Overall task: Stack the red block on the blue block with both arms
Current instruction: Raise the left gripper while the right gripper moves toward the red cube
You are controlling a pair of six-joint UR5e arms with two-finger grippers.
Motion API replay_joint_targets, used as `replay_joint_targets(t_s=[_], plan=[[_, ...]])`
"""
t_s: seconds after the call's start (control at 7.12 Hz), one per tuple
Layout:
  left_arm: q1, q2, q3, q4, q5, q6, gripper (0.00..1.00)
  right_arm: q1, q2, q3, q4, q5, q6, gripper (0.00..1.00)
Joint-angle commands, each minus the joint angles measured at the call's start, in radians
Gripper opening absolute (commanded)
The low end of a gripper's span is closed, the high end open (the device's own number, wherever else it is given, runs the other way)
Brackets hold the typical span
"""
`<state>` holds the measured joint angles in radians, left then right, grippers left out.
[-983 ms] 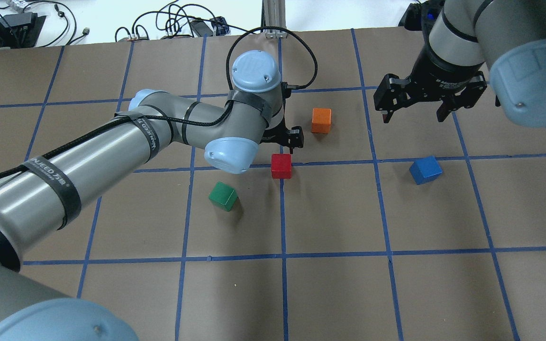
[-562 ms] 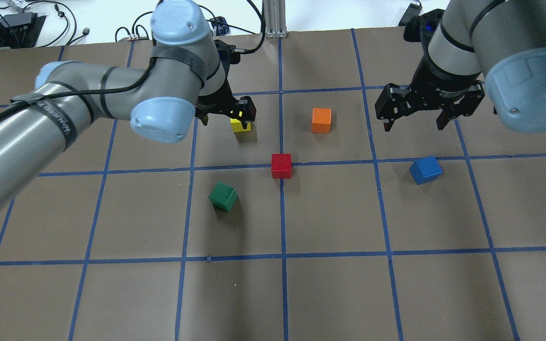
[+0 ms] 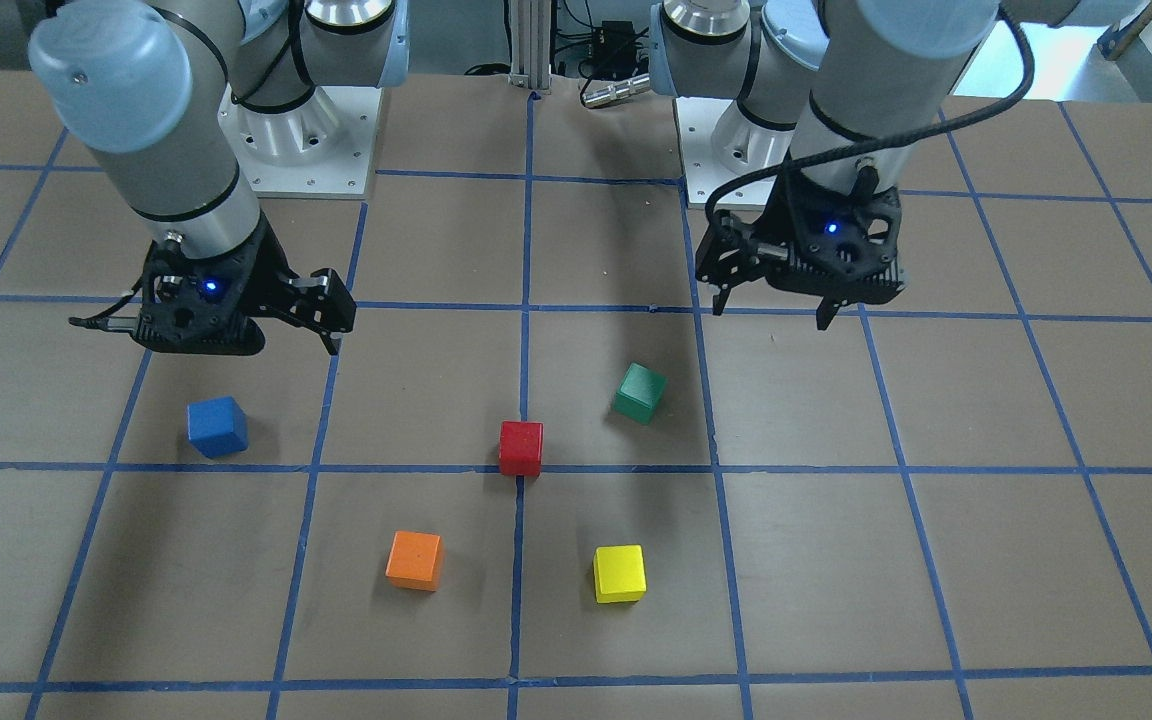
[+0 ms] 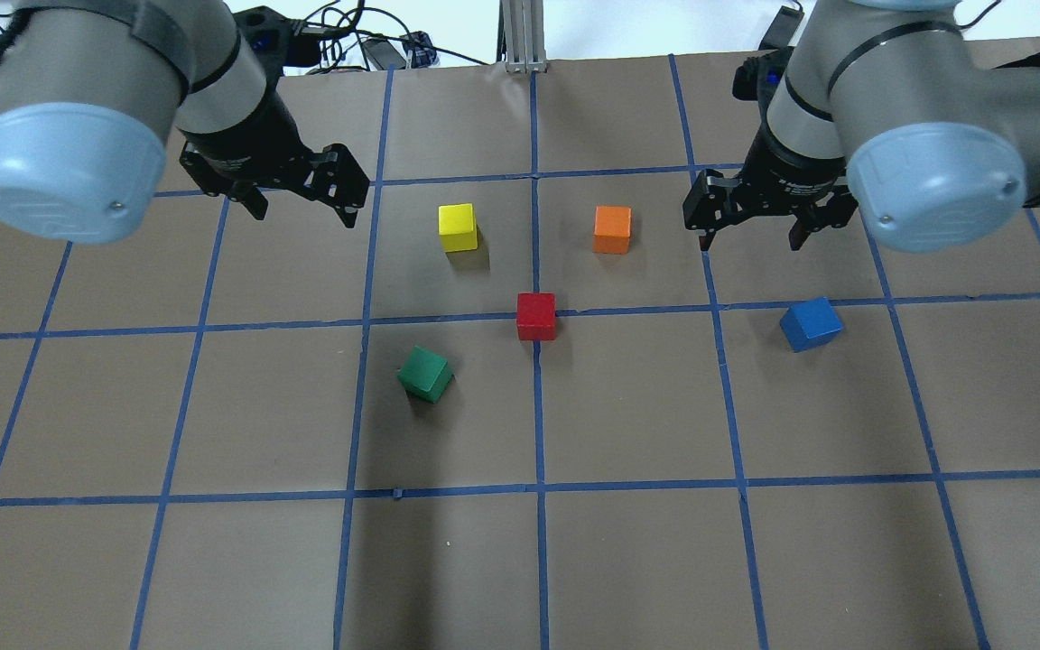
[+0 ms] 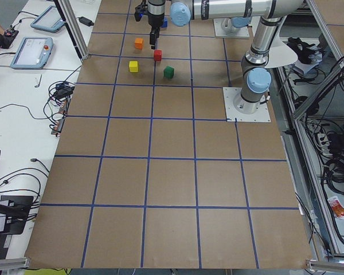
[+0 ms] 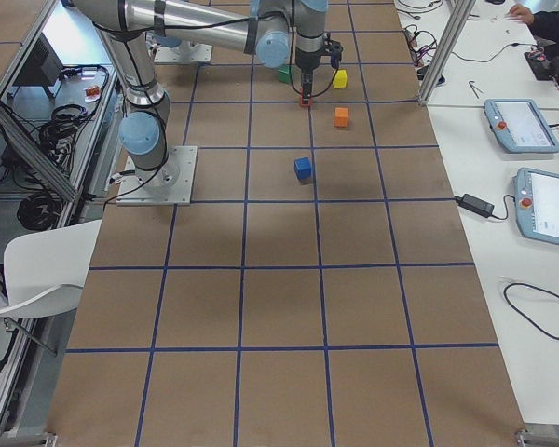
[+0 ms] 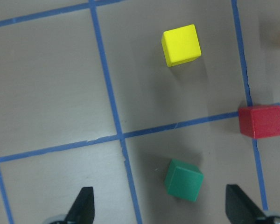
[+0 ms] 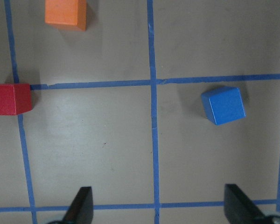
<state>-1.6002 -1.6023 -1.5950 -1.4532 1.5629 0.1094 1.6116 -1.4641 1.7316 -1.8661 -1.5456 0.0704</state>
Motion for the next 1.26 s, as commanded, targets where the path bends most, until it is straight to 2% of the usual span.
replay_joint_targets(t_s=[0.0,0.28,0.42,0.7,1.12], plan=[[0.039,0.048,0.142,-0.224,-0.001,-0.016,1.0,0.079,0.08,-0.01,-0.114,0.001,0.06,1.0],[0.033,-0.017,0.168,-0.185,0.005,-0.065,1.0,0.186,0.17,-0.012,-0.198,0.001,0.226,1.0],[0.031,-0.016,0.171,-0.181,0.002,-0.056,1.0,0.238,0.201,-0.012,-0.276,-0.001,0.245,1.0],[0.028,0.001,0.159,-0.173,0.005,-0.051,1.0,0.26,0.276,-0.011,-0.362,0.002,0.253,1.0],[0.026,0.014,0.152,-0.176,0.005,-0.053,1.0,0.318,0.349,-0.023,-0.381,0.021,0.282,1.0]])
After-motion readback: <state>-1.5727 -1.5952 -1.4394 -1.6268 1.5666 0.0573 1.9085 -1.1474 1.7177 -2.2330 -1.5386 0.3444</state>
